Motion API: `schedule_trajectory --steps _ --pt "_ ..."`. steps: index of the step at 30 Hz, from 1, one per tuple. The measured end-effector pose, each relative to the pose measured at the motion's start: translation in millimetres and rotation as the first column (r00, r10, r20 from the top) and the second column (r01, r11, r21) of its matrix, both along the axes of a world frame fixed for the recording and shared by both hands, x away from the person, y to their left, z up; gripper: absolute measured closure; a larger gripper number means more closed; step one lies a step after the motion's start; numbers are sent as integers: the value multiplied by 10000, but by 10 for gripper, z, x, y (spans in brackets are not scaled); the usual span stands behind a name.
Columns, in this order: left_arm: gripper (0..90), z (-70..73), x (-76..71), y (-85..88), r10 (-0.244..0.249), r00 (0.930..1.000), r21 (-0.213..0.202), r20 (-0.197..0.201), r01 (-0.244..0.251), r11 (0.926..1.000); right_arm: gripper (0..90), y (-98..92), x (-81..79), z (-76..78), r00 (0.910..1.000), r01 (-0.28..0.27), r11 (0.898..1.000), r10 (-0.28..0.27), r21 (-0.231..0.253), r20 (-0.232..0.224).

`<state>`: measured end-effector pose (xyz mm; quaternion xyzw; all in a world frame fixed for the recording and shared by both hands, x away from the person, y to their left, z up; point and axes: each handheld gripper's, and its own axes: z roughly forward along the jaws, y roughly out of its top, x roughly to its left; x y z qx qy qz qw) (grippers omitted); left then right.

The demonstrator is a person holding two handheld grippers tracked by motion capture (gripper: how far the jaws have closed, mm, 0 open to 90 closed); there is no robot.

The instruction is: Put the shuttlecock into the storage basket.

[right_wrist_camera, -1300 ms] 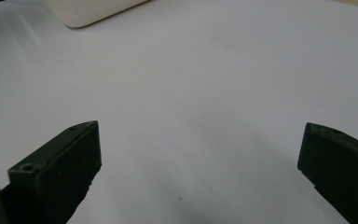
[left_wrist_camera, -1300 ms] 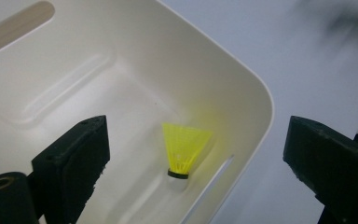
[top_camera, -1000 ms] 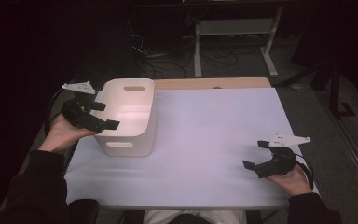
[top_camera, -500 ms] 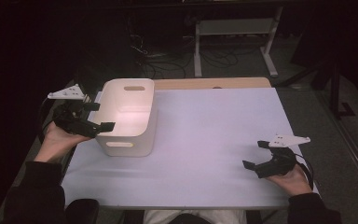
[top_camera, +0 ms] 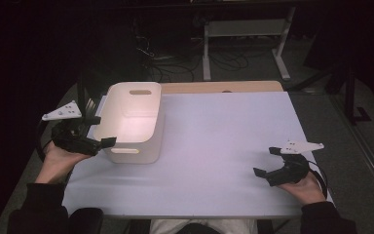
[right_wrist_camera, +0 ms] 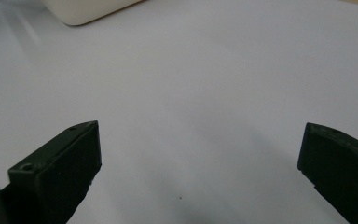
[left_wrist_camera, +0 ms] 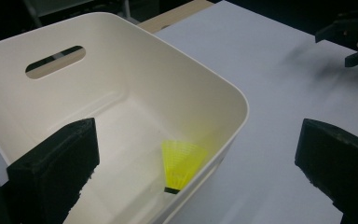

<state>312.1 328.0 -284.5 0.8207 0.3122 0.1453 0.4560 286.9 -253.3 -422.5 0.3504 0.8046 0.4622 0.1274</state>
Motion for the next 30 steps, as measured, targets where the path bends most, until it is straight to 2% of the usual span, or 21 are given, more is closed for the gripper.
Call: schedule_trajectory --steps 4,14,20,22,27,30 --pt "0 -30 -54 1 -25 9998 -59 174 26 10000 0 1 1 -1 10000 -4 10000 4 -7 -1" --pt "0 -220 -157 11 434 9965 -371 709 -409 9985 0 0 -1 0 10000 -8 10000 8 -12 8" --pt "0 -259 -207 -4 359 9960 -477 821 -321 9983 0 2 -2 0 10000 -9 10000 9 -19 -4" --pt "0 -295 -237 -4 330 9961 -730 820 -270 9970 0 2 -2 0 10000 -10 10000 10 -19 -5" --pt "0 -345 -281 11 440 9942 -923 977 -350 9951 0 2 -4 0 10000 -11 10000 11 -20 6" --pt "0 -367 -304 21 319 9940 -1193 1049 -192 9927 0 2 -3 -1 10000 -11 10000 11 -27 -3"
